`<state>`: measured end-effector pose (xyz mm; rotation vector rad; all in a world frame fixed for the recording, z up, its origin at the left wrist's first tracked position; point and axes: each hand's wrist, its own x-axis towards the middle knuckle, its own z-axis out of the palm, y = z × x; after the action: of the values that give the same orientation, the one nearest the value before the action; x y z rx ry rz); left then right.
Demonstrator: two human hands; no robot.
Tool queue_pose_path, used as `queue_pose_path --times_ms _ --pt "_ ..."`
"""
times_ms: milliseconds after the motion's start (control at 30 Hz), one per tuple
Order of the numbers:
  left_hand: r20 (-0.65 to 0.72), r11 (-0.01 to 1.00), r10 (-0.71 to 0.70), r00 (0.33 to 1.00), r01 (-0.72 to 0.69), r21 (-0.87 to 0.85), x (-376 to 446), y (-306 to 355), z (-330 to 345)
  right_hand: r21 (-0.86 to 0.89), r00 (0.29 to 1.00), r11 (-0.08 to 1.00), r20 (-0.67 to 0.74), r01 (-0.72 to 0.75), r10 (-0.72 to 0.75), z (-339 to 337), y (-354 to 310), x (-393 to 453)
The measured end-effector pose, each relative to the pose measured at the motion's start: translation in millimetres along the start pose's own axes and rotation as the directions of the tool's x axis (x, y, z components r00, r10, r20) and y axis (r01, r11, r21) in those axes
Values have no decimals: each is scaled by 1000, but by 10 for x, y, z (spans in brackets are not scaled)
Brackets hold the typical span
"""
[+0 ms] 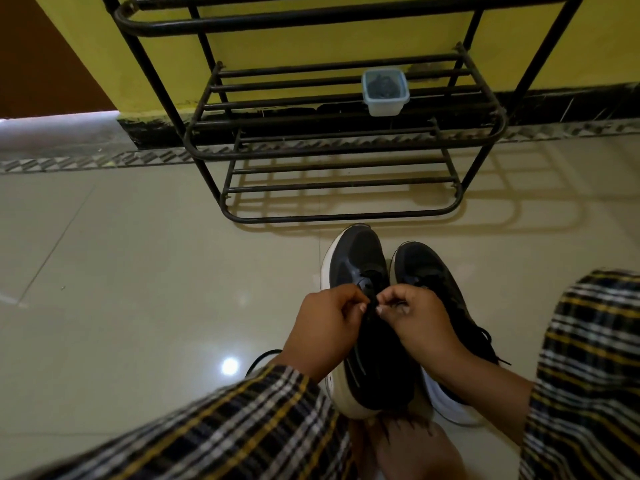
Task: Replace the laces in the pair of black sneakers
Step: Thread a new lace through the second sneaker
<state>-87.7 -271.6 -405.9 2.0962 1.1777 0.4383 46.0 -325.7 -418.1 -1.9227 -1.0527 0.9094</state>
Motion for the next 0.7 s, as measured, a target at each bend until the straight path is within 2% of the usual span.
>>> queue_pose_path --times_ms 133,267,333,400,433,467,500,533,567,633,700 --pt "21 1000 -8 1000 8 19 34 -27 -5 140 1000 990 9 -7 6 -3 -8 18" --pt "64 993 -59 996 65 -94 56 -68 5 221 999 975 35 13 -21 -27 1 46" --pt "93 977 -104 990 119 -178 63 -93 22 175 997 983 49 53 -62 -27 8 43" --pt "112 956 -143 983 166 -241 41 -105 49 -42 978 979 63 201 -198 -28 6 20" --pt "117 945 -162 980 189 -268 30 -122 64 -191 938 919 64 346 -340 -43 0 3" --pt "120 935 -180 976 208 -287 23 -141 76 -306 858 804 100 509 -505 -72 -16 -14" --pt "122 928 -197 973 225 -298 17 -163 82 -353 753 672 184 651 -632 -97 -15 -27" --pt "125 918 -215 969 244 -312 16 -184 84 -348 655 562 282 750 -701 -119 -18 -50" --pt "134 902 -240 961 272 -337 15 -205 81 -312 591 502 389 807 -707 -124 -19 -81" --pt "180 851 -301 937 348 -393 5 -224 84 -283 563 507 594 814 -574 -114 -32 -149" --pt "220 824 -342 914 404 -398 -17 -259 107 -314 546 523 748 792 -377 -61 22 -192"
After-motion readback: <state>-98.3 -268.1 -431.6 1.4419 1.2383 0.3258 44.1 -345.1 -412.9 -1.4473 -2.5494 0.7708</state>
